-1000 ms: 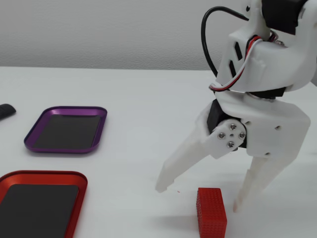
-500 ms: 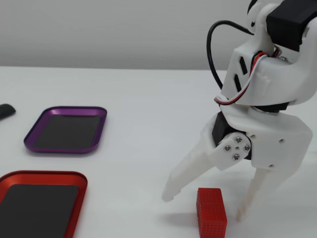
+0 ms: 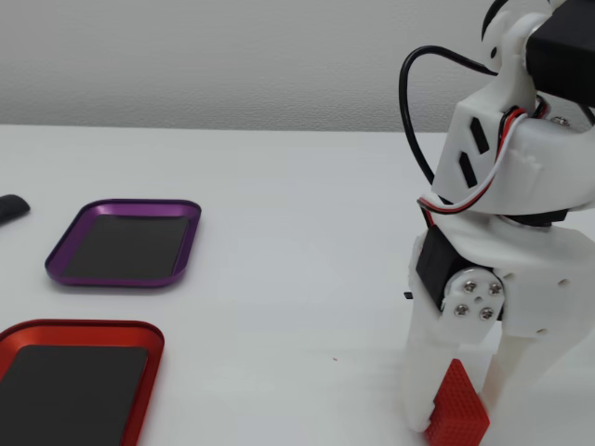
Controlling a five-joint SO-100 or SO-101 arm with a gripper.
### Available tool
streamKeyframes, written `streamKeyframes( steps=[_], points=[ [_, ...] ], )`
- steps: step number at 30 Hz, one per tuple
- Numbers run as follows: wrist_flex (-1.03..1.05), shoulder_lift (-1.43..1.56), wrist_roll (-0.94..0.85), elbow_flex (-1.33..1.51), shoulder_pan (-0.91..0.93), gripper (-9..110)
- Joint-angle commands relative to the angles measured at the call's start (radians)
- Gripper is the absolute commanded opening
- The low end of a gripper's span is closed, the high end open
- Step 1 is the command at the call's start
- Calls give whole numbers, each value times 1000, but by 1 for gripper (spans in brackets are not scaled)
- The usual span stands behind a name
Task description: Grasp a red block and put it in the left red dish.
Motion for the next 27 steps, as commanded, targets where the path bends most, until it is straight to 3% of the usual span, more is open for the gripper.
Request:
streamKeyframes(
  steps=[1,11,18,27],
  points=[
    [0,20,-9,-17,-3,0],
    [-34,264,-244,-81,127,0],
    [-440,434,-405,-64,265,0],
    [-775,152,-414,-63,268,0]
  ],
)
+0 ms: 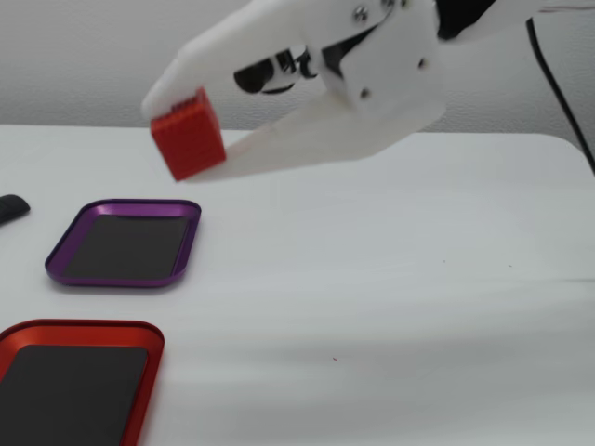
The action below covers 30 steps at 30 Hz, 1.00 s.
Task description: Grasp a red block and put it in the left red dish.
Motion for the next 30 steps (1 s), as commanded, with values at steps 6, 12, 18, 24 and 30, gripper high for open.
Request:
streamKeyframes(
  steps=[6,12,18,24,30],
  points=[
    [-152,-425,-2,-224,11,0],
    [-146,-683,0,-449,8,0],
    [-141,-831,0,-592,8,0],
    [-141,-887,-9,-618,-28,0],
    [-140,-887,-9,-618,-40,0]
  ],
)
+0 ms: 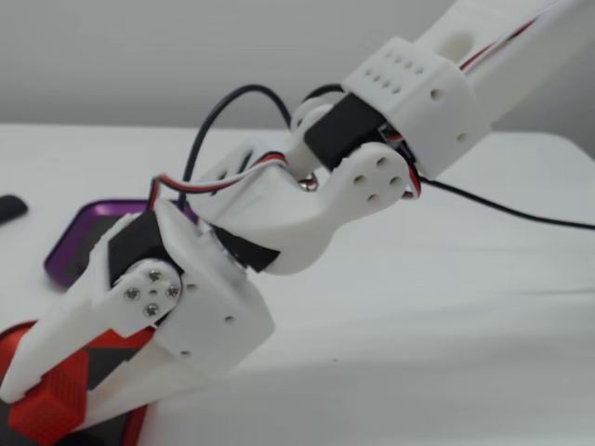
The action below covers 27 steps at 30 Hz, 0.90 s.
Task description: Grasp a red block and put it in the left red dish.
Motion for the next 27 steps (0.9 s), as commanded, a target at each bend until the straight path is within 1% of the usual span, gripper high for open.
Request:
streamKeyframes(
  steps=[1,5,7,10,14,20,27],
  points=[
    [-5,23,-5,-44,-3,1],
    [2,31,-3,-34,-3,13],
    [58,31,-3,-43,-2,17],
    [155,35,3,-63,2,21],
    [265,87,6,-118,3,22],
    [488,347,6,-126,-8,25],
    [888,729,-3,-117,-5,28]
  ],
)
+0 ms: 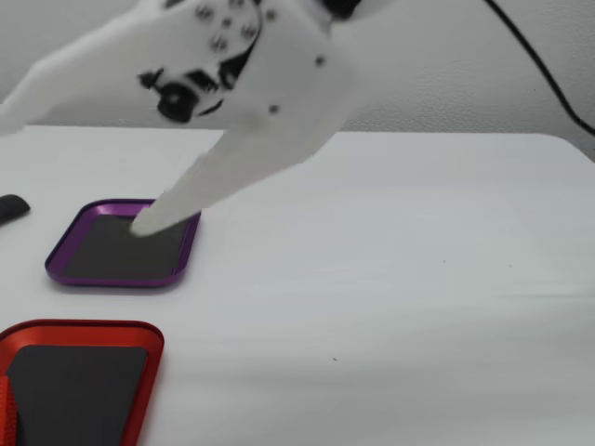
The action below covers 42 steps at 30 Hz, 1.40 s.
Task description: Grasp a red block and put it in the left red dish.
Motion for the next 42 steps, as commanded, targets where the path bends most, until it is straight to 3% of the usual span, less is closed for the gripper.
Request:
streamKeyframes(
  steps=[1,13,20,31,42],
  points=[
    [133,212,-3,-28,8,28],
    [459,876,-5,187,52,28],
    [416,1223,8,578,190,28],
    [255,1689,-3,1154,232,28],
    [262,1787,9,1468,230,28]
  ],
)
